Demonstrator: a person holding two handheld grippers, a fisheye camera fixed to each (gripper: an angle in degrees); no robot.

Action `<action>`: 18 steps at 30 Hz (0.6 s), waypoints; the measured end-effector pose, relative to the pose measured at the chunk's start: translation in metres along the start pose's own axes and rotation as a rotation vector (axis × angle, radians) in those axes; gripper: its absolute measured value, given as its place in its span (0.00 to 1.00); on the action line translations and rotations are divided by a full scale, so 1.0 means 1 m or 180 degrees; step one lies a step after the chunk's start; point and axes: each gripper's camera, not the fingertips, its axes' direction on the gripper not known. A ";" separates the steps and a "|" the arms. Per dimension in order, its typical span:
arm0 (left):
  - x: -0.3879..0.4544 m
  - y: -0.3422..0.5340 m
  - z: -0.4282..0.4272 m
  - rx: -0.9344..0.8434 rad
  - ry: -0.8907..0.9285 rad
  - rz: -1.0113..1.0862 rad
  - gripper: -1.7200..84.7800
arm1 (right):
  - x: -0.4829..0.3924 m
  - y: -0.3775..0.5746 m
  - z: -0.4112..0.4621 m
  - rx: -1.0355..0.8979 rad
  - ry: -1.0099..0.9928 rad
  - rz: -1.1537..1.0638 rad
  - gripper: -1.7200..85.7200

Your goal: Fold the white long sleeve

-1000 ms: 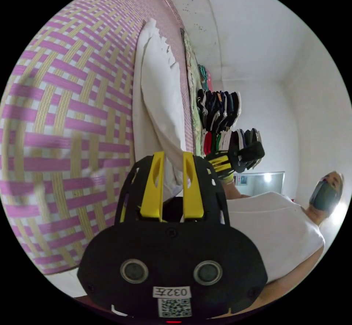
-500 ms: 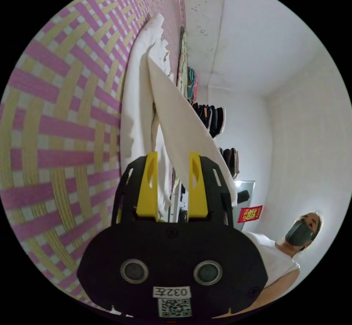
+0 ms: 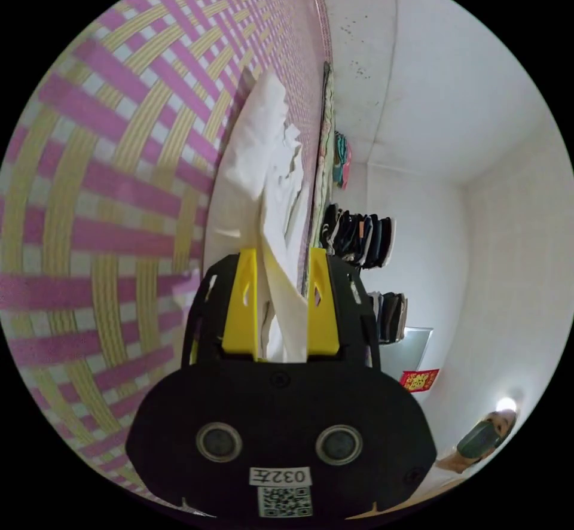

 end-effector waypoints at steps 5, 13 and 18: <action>0.019 -0.059 0.018 0.0011 -0.0093 0.0020 0.11 | -0.007 0.001 -0.045 0.0302 0.0057 0.0217 0.01; 0.029 -0.100 0.040 -0.0156 -0.0552 -0.0042 0.05 | -0.032 -0.013 -0.053 0.0010 0.0139 0.0311 0.01; 0.043 -0.099 0.044 -0.0217 -0.0022 0.0133 0.01 | -0.049 -0.024 -0.040 -0.0228 0.0235 0.0354 0.01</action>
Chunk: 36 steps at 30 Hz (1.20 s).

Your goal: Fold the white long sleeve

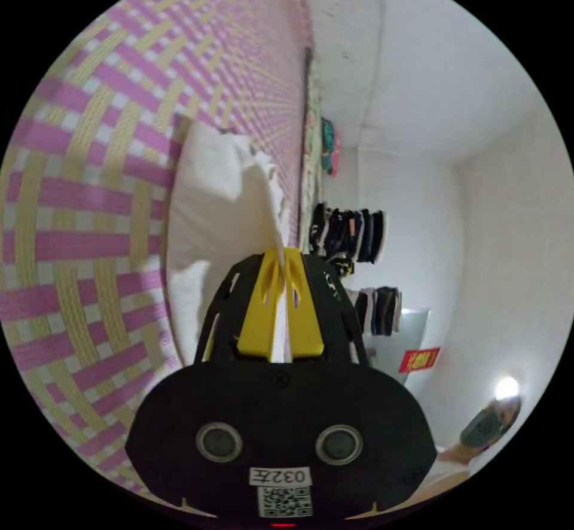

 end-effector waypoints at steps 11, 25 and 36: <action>0.012 -0.040 -0.004 -0.0147 -0.0618 0.0367 0.02 | -0.037 -0.023 0.063 -0.0617 0.0028 0.0065 0.01; -0.003 -0.051 -0.030 -0.0031 -0.0583 0.0247 0.07 | -0.084 -0.033 0.157 -0.1241 0.0076 0.0045 0.01; -0.023 0.184 -0.007 -0.0635 -0.0343 0.0556 0.05 | -0.124 -0.034 0.179 -0.1223 0.0070 -0.0147 0.01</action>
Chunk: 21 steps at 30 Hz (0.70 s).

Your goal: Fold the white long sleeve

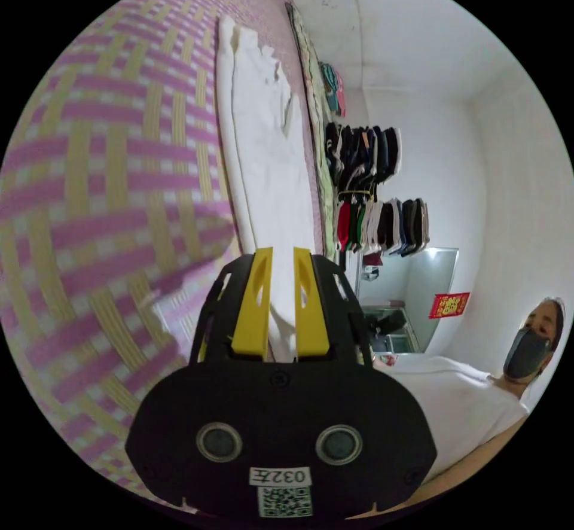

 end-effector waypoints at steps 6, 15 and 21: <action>0.008 0.092 0.073 -0.0492 -0.0021 -0.0014 0.06 | -0.007 -0.003 0.051 -0.0470 -0.0002 -0.0005 0.07; 0.063 0.140 0.091 -0.0422 -0.0468 0.0413 0.04 | 0.004 0.035 0.030 -0.0163 -0.0245 0.0077 0.02; 0.136 0.142 0.194 -0.1097 -0.1539 0.1220 0.01 | 0.011 0.026 0.052 -0.0147 -0.0438 -0.0186 0.01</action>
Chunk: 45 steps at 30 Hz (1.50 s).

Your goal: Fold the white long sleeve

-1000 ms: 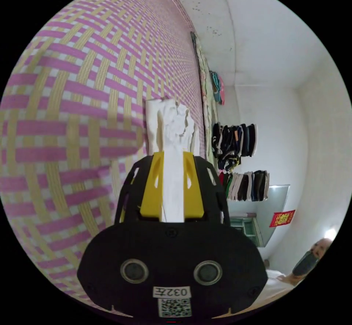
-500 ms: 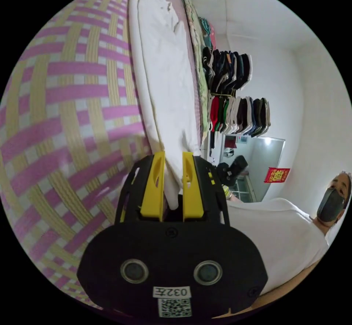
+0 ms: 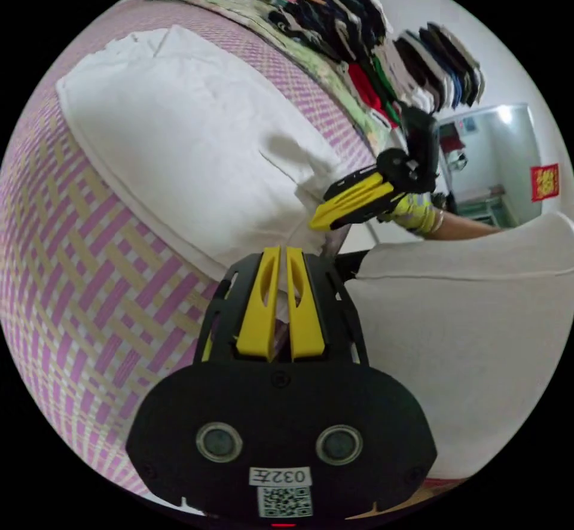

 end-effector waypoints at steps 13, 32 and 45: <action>0.036 -0.022 0.062 -0.0316 -0.1113 0.0533 0.01 | -0.024 0.024 0.066 -0.0205 0.0135 -0.0511 0.01; -0.051 -0.033 0.008 -0.0473 -0.0732 -0.0102 0.01 | -0.026 0.033 0.146 -0.0424 -0.0085 -0.0598 0.01; -0.153 0.099 -0.062 0.0912 0.0499 -0.1566 0.08 | 0.166 0.277 0.046 0.0723 -0.0555 0.1666 0.09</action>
